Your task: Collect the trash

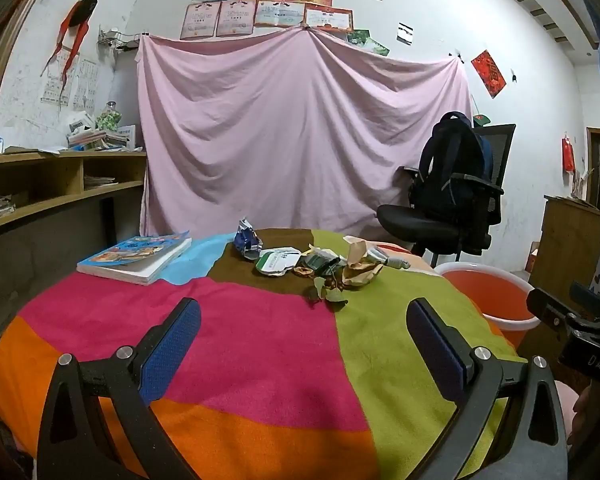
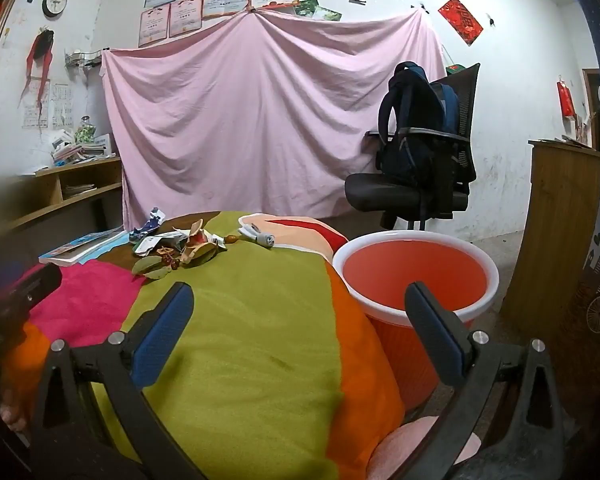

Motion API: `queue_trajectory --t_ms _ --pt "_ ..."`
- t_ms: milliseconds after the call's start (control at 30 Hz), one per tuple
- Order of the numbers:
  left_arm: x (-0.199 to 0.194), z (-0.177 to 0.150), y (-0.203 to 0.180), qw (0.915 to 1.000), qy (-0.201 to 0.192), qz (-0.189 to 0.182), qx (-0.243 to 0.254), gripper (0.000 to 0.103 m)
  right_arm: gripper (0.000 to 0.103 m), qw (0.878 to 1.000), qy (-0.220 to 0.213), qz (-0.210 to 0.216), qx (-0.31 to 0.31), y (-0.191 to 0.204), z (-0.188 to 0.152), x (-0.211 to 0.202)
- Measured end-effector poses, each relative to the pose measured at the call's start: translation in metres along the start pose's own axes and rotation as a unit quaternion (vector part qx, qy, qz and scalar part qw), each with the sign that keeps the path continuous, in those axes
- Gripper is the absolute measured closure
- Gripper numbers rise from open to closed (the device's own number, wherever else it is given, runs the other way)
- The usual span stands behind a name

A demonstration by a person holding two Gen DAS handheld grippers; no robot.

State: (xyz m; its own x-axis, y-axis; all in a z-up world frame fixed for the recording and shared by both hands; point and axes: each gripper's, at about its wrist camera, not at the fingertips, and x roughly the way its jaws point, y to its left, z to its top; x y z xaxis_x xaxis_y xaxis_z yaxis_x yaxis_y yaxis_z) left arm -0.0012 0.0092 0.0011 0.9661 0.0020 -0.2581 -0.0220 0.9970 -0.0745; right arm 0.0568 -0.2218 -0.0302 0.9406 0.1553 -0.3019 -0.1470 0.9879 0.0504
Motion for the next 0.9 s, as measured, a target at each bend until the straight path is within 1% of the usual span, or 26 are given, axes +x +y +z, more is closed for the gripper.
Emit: queue_trajectory --t_ms 167,200,900 --pt "0.001 0.000 0.003 1.0000 -0.001 -0.001 0.003 0.002 0.000 1.000 0.001 0.000 -0.001 0.000 0.001 0.000" --pt "0.000 -0.001 -0.004 1.0000 -0.003 0.001 0.002 0.002 0.000 1.000 0.001 0.001 -0.002 0.000 0.000 0.002" --pt "-0.001 0.000 -0.007 1.0000 -0.003 0.002 0.005 0.002 0.000 1.000 0.002 0.001 -0.001 0.003 -0.002 0.001"
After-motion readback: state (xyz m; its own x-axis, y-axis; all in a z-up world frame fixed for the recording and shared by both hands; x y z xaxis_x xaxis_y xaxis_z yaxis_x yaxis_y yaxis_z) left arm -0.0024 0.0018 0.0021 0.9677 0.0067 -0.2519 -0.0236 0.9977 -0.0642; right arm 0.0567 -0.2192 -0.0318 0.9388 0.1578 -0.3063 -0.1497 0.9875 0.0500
